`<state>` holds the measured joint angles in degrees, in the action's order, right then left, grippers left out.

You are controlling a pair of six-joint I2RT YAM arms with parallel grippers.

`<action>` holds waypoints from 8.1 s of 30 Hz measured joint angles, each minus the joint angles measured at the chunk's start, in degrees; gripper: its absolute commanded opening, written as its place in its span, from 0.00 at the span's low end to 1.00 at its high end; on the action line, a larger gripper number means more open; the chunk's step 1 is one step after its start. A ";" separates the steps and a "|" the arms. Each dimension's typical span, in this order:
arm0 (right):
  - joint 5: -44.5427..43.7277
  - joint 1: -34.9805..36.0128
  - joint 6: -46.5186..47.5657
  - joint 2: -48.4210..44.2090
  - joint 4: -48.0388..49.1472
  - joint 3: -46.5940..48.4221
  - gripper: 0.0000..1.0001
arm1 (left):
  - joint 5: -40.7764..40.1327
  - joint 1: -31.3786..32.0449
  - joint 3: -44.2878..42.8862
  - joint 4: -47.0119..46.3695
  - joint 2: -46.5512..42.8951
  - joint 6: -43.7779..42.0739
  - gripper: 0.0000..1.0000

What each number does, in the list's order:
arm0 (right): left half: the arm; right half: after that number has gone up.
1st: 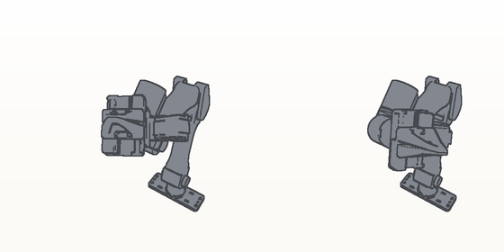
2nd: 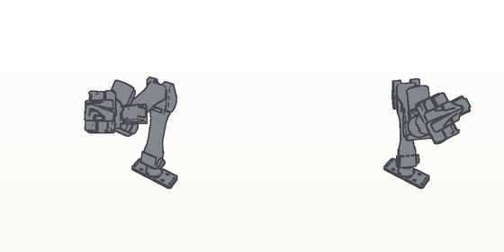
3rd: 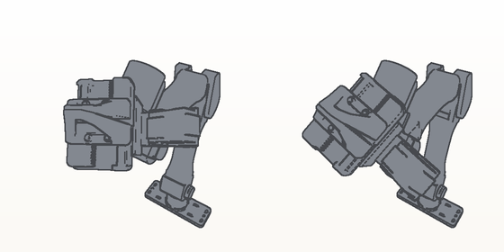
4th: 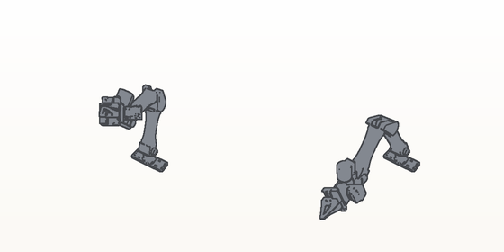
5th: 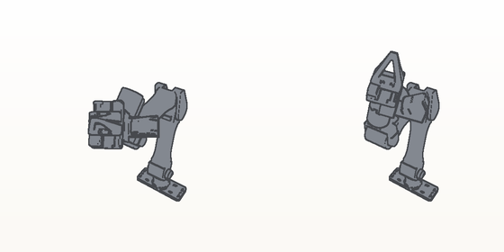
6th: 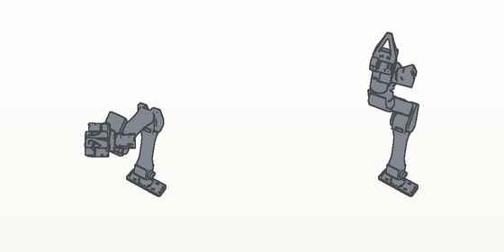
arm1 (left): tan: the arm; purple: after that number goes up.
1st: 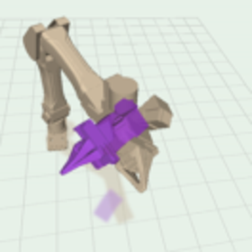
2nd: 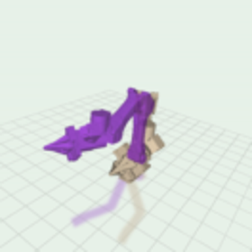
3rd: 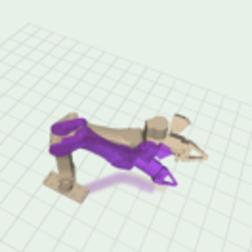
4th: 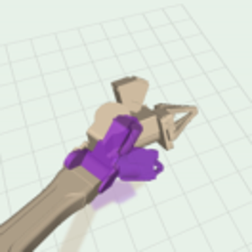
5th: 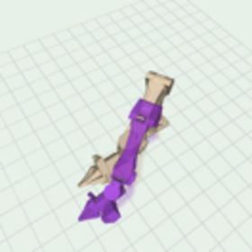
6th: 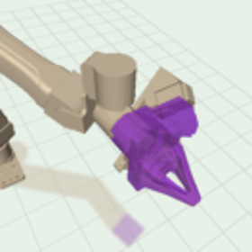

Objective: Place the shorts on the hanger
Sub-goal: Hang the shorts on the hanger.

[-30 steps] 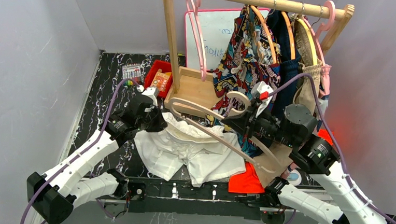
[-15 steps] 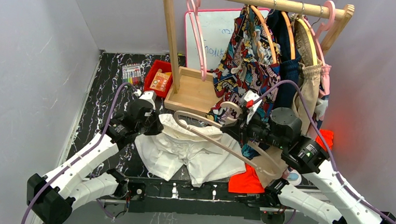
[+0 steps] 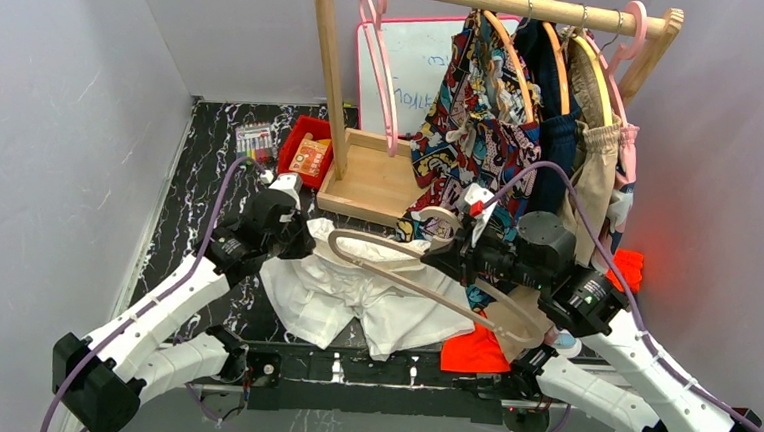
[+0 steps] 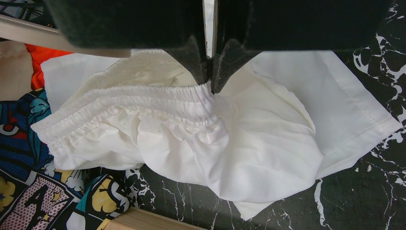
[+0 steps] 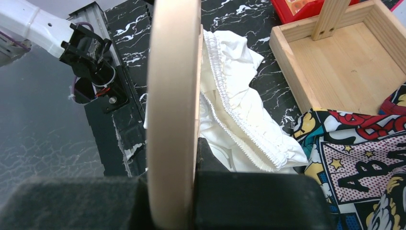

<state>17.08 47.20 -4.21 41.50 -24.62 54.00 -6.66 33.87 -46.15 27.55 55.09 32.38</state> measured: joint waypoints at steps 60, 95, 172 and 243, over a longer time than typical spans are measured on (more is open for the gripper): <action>-26.12 19.12 2.32 13.22 31.23 -13.29 0.00 | 7.98 0.00 -10.19 5.97 -1.49 2.43 0.00; -20.37 20.44 -2.54 15.15 36.72 -12.41 0.00 | 19.82 0.00 -16.83 5.07 -0.17 3.06 0.39; -28.28 20.70 -6.34 9.51 43.85 -15.26 0.00 | 9.73 0.00 -11.34 7.43 -9.92 0.07 0.00; -17.59 20.37 -4.59 15.54 51.43 -12.55 0.00 | 42.77 -0.44 -16.09 0.70 -9.07 -4.24 0.00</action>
<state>-0.51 67.57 -8.80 57.04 26.81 41.45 36.12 33.43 -62.24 28.25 46.02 28.14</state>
